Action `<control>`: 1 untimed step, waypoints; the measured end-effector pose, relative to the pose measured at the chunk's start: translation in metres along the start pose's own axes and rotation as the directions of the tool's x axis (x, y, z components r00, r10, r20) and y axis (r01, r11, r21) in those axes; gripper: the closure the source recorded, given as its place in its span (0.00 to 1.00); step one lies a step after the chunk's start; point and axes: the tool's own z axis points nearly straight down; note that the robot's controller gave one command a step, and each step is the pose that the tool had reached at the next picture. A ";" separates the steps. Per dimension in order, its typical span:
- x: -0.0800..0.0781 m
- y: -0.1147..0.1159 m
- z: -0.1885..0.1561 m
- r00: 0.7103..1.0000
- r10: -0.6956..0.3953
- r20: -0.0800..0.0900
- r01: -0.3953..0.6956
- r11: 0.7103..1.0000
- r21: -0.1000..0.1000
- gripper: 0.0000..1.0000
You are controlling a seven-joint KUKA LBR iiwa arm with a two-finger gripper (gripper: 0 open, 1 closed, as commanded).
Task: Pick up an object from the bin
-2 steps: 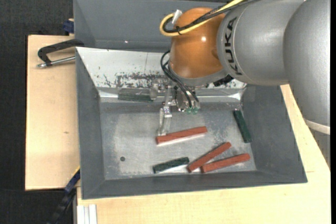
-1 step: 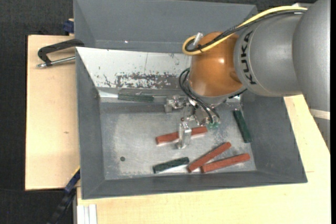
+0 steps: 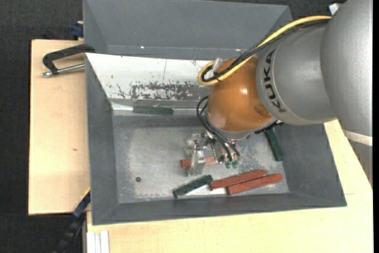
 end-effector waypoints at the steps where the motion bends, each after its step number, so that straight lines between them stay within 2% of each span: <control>1: 0.000 0.000 0.000 1.000 0.000 0.000 0.000 1.000 0.000 1.00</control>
Offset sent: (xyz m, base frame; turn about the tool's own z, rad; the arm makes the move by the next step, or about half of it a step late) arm 0.0087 -0.0078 0.1739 -0.0039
